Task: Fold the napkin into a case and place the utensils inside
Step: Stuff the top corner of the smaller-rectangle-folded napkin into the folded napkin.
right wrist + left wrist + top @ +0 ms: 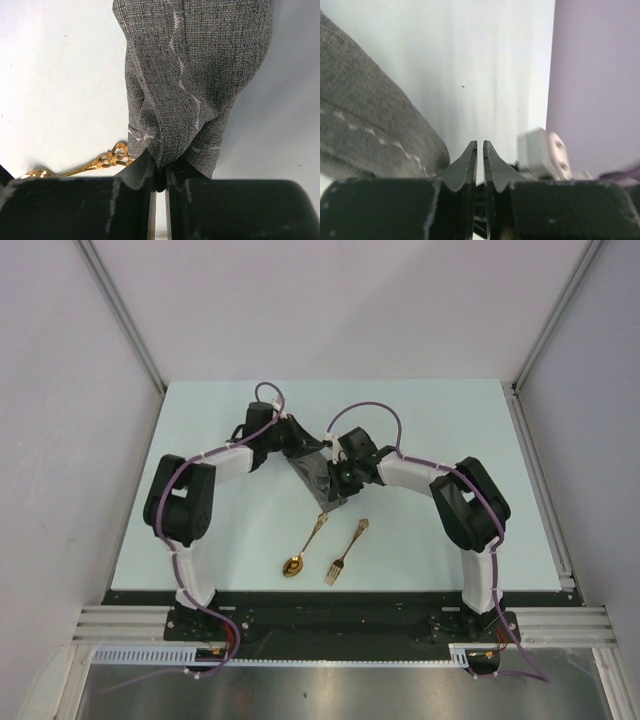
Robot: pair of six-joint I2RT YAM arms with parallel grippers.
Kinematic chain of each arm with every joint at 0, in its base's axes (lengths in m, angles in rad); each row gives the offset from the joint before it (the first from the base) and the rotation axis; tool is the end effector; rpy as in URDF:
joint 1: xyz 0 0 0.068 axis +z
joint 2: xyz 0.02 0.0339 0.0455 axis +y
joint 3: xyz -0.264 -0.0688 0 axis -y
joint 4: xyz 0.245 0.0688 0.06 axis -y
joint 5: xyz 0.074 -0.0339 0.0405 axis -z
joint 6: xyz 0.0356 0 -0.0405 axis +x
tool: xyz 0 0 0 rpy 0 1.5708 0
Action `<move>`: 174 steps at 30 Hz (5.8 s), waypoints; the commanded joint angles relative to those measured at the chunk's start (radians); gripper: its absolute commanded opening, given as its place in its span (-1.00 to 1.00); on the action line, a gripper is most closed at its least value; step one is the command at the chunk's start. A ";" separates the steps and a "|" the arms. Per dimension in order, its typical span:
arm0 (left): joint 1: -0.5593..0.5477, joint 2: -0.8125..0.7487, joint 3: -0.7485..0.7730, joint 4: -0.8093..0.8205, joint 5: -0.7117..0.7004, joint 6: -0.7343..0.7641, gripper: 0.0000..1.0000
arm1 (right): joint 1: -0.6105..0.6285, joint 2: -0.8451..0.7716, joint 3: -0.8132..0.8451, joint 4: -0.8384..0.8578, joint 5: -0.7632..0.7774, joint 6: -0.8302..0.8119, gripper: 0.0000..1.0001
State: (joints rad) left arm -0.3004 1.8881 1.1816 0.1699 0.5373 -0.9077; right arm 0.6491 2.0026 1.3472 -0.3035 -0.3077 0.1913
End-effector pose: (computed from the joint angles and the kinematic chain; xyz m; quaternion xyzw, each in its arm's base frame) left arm 0.3935 -0.1410 0.1974 -0.1254 0.8390 -0.4606 0.2612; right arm 0.3307 0.2645 0.1632 -0.2588 0.9072 0.2548 0.2121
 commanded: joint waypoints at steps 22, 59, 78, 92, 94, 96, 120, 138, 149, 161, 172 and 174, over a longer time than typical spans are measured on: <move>0.033 0.115 -0.106 -0.096 -0.007 0.141 -0.79 | -0.095 -0.191 -0.057 -0.020 -0.148 0.068 0.21; 0.109 0.057 0.095 -0.064 0.081 0.078 -0.49 | -0.120 0.098 -0.011 0.245 -0.363 0.261 -0.78; 0.149 0.105 0.214 -0.141 -0.075 0.253 -0.54 | -0.141 0.094 0.216 0.112 -0.309 0.232 -0.41; 0.135 0.189 0.357 -0.337 -0.256 0.409 -0.37 | -0.146 0.469 0.769 0.112 -0.347 0.387 -0.47; 0.126 0.201 0.383 -0.359 -0.269 0.435 -0.38 | -0.143 0.510 0.805 0.129 -0.346 0.425 -0.67; 0.113 0.209 0.392 -0.368 -0.289 0.452 -0.42 | -0.141 0.533 0.839 0.144 -0.350 0.454 -0.76; 0.093 0.209 0.357 -0.408 -0.347 0.455 -0.54 | -0.112 0.628 0.879 0.205 -0.321 0.543 -1.00; 0.087 0.236 0.397 -0.422 -0.313 0.471 -0.98 | -0.105 0.656 0.880 0.195 -0.306 0.540 -1.00; 0.087 0.166 0.316 -0.305 -0.255 0.411 -1.00 | -0.100 0.696 0.926 0.213 -0.300 0.562 -1.00; 0.076 0.117 0.253 -0.264 -0.261 0.377 -1.00 | -0.103 0.766 0.854 0.518 -0.308 0.925 -1.00; 0.079 0.080 0.268 -0.285 -0.266 0.334 -1.00 | -0.114 0.687 0.802 0.420 -0.307 0.828 -0.93; 0.086 0.031 0.256 -0.288 -0.247 0.287 -1.00 | -0.117 0.644 0.797 0.371 -0.326 0.733 -0.87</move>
State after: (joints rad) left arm -0.2203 2.0560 1.4399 -0.1253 0.2661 -0.5472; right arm 0.5392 2.7483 2.1715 0.1646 -0.6178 1.0832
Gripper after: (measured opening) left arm 0.003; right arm 0.041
